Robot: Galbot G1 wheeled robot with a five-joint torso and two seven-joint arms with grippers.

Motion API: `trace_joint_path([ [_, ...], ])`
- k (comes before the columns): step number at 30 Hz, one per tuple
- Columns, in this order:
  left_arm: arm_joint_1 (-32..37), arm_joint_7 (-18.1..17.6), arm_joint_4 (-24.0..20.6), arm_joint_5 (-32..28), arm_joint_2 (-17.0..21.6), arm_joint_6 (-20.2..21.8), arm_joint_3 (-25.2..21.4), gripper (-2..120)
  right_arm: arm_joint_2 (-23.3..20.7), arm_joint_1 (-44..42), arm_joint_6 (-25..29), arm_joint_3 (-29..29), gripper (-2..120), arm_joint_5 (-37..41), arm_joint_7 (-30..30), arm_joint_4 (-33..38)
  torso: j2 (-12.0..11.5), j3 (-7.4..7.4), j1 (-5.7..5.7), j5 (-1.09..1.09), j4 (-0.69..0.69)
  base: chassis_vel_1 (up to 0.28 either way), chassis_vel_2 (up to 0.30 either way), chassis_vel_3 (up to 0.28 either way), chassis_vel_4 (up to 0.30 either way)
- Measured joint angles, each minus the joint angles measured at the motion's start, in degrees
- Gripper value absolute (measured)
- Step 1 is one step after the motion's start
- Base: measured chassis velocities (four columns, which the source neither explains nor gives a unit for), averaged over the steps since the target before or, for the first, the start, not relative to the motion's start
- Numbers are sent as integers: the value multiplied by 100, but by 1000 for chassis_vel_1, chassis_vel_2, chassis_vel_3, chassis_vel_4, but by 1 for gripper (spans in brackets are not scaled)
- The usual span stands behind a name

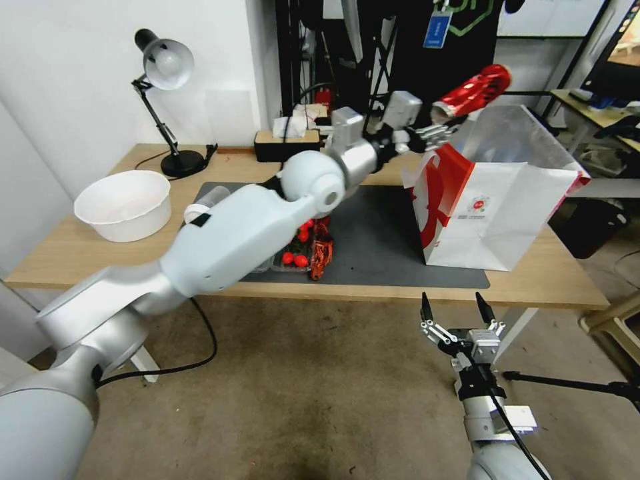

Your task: Pick up the trash from the table and place it into the takeout bag.

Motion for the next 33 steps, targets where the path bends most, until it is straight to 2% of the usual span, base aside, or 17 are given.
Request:
trace_joint_path([
  [4,-75,45,267,0,-279,-29,120,52,14,9,6,28,100,9,9,11,0,0,0,-1,1,0,0,0,0],
  [6,-143,68,553,2,-503,-62,196,52,26,14,9,48,100,16,14,35,0,0,0,-1,0,0,0,0,0],
  [7,-143,68,553,2,-503,-62,196,52,26,14,9,48,100,16,14,35,0,0,0,-1,0,0,0,0,0],
  [10,-230,112,946,10,-722,-132,283,52,42,4,11,60,100,22,21,70,0,0,0,-1,0,0,0,0,0],
  [13,-244,107,1024,15,-791,-132,310,56,50,0,13,63,100,23,22,74,0,0,0,-1,1,0,0,0,0],
  [16,-244,85,1026,16,-804,-128,312,62,55,-1,14,63,100,23,23,76,0,0,0,-2,1,0,0,0,0],
  [18,-225,17,1003,20,-793,-105,313,75,61,-3,16,62,100,24,24,79,0,0,-1,-2,0,0,0,0,0],
  [20,-217,-1,984,24,-766,-95,313,78,64,-1,16,57,100,24,24,79,0,0,0,-2,1,0,0,0,0],
  [24,-170,-154,914,45,-698,-89,219,96,70,11,16,42,100,24,24,79,0,0,0,-2,0,0,0,0,0],
  [28,-112,-281,734,43,-592,-39,-28,99,66,18,16,42,100,24,24,81,0,0,0,-3,-1,0,0,0,0],
  [32,113,-494,169,12,0,82,-458,100,71,20,12,24,100,23,24,89,0,0,0,-4,1,0,0,0,0],
  [33,113,-494,169,12,0,82,-458,100,71,20,12,24,100,23,24,89,0,0,0,-4,1,0,0,0,0],
])
